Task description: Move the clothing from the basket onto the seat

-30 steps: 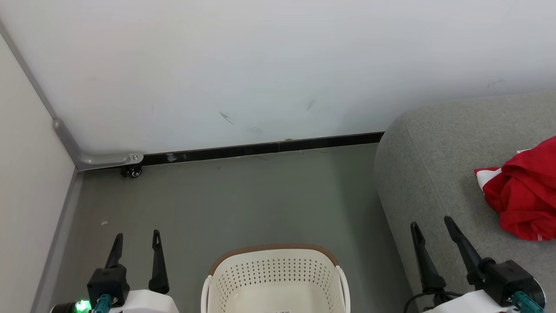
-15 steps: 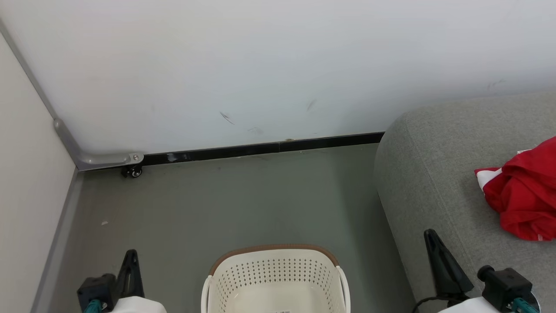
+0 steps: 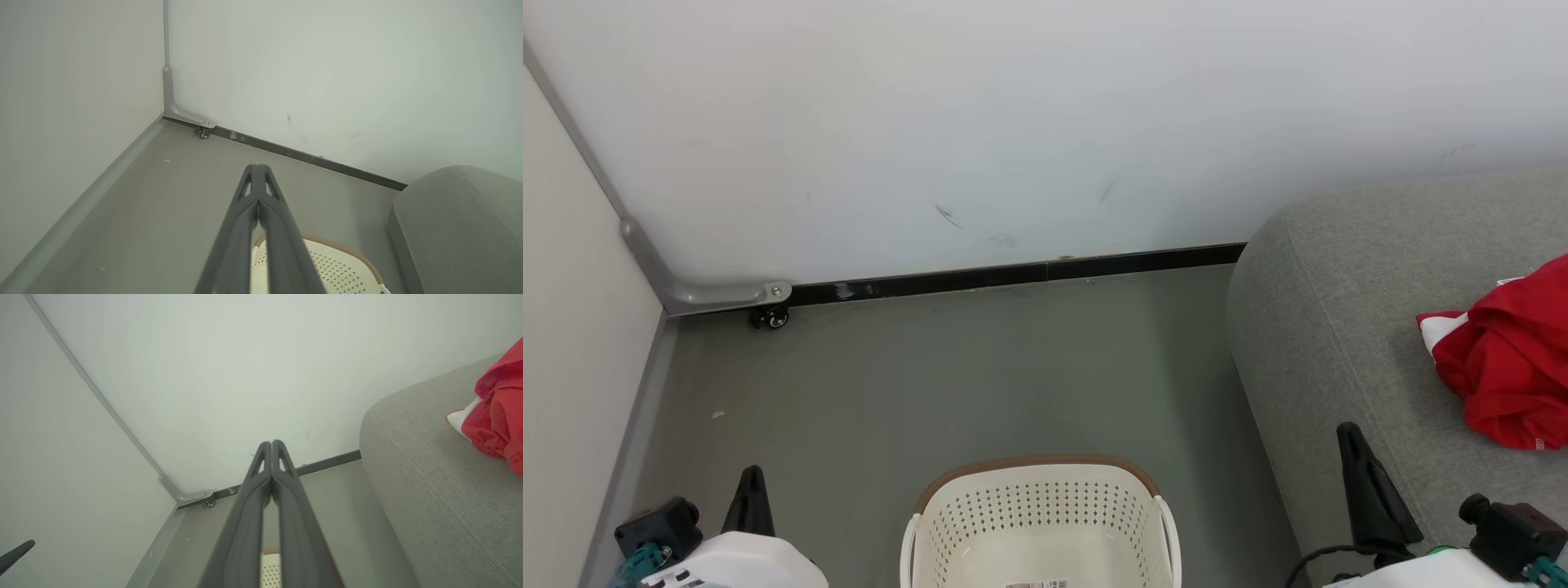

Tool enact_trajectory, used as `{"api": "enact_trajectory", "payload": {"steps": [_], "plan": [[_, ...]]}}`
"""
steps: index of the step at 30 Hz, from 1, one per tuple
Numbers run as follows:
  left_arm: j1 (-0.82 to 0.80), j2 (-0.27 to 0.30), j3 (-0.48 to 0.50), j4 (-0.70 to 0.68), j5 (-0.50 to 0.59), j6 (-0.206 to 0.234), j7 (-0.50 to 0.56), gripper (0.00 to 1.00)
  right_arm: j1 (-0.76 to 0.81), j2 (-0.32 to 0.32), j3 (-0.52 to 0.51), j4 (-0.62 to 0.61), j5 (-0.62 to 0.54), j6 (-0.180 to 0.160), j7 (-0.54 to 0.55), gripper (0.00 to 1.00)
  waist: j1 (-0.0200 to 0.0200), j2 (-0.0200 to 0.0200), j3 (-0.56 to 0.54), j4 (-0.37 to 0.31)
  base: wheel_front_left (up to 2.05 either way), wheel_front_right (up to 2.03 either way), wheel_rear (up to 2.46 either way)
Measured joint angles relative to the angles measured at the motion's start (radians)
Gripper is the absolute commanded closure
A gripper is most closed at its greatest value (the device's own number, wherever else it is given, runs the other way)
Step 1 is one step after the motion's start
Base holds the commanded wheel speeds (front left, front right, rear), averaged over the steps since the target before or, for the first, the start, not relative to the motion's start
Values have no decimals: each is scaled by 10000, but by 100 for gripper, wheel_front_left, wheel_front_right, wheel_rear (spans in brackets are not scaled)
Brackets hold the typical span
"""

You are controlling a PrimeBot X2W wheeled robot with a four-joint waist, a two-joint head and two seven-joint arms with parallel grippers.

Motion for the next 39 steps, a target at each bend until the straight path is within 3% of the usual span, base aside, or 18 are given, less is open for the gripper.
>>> {"api": "enact_trajectory", "payload": {"steps": [11, 21, 28, 39], "plan": [[-1, -50, 311, -27, -1597, -420, 556, 100, -29, -12, -163, 102, 1674, 0, 284, 100, 105, 0, -4, 6, 0, 0, 0], [-2, -102, 470, -165, -2924, -734, 895, 100, -59, -92, -245, 167, 3103, 0, 554, 100, 156, 0, -31, 6, 0, 0, 0], [-2, -217, 573, -245, -3935, -999, 1072, 100, -259, -186, -374, 267, 4215, -2, 742, 100, 150, 0, -15, 4, 0, 0, 0], [-2, -261, 686, -399, -5555, -1386, 1413, 100, -468, -280, -428, 497, 5944, -2, 972, 100, 56, 0, 105, -1, 0, 0, 0]]}}
